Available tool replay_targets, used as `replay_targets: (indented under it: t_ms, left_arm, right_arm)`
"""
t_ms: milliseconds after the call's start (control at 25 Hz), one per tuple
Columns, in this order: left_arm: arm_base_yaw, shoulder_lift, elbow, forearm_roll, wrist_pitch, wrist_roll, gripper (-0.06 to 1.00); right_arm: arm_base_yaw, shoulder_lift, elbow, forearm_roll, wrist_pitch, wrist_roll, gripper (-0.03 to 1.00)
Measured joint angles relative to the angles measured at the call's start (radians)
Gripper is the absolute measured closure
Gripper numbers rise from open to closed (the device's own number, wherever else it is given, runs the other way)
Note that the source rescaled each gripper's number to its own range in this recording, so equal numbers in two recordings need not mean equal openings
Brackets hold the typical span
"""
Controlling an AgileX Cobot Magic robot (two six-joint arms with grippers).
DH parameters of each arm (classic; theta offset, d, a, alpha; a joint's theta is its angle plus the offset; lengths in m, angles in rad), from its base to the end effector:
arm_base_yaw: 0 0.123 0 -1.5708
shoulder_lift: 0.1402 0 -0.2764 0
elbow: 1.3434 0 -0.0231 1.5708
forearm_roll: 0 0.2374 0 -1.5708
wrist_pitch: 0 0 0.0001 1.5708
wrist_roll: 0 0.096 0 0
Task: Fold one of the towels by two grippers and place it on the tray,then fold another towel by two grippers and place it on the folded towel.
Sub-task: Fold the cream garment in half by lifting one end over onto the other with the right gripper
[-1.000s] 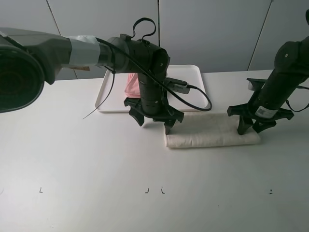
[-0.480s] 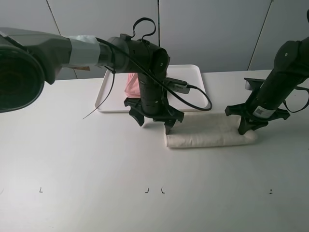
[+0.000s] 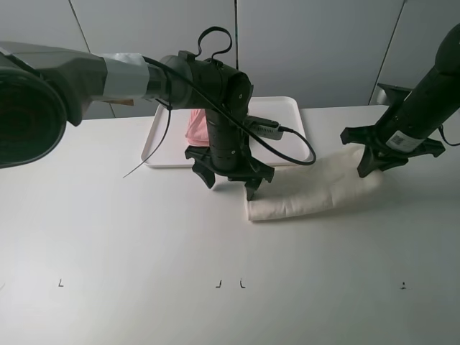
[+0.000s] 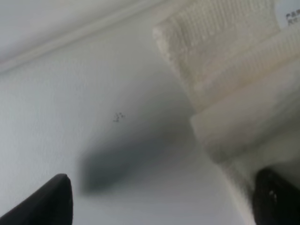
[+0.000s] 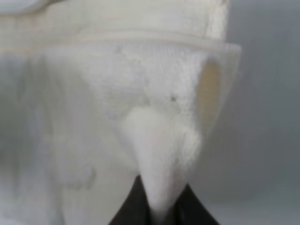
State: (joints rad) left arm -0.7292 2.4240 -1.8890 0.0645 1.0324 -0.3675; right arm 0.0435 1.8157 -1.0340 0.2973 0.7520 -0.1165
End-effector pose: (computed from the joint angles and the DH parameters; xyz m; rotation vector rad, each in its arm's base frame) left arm 0.3497 -0.3054 0.0964 0.5914 2.9765 0.0020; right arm 0.3135 0.0329 0.1519 0.0678 2.9933 0.3179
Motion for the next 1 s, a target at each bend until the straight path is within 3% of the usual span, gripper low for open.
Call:
replay_targets:
  t_ms: [120, 360, 680, 880, 1000]
  left_arm:
    - [0.0, 0.0, 0.0, 0.0, 0.0, 0.0, -0.05]
    - [0.0, 0.0, 0.0, 0.0, 0.0, 0.002, -0.05]
    - [0.0, 0.0, 0.0, -0.001, 0.0, 0.014, -0.05]
    - [0.001, 0.0, 0.0, -0.005, 0.0, 0.014, -0.05]
    - [0.001, 0.0, 0.0, -0.007, 0.0, 0.014, -0.05]
  right_arm:
    - [0.0, -0.014, 0.0, 0.059, 0.029, -0.013, 0.92]
    - [0.029, -0.019, 0.0, 0.286, 0.056, -0.175, 0.92]
    - [0.14, 0.027, 0.0, 0.399, 0.046, -0.239, 0.92]
    - [0.142, 0.114, 0.001, 0.611, 0.044, -0.389, 0.92]
    - [0.142, 0.14, 0.001, 0.686, 0.046, -0.445, 0.92]
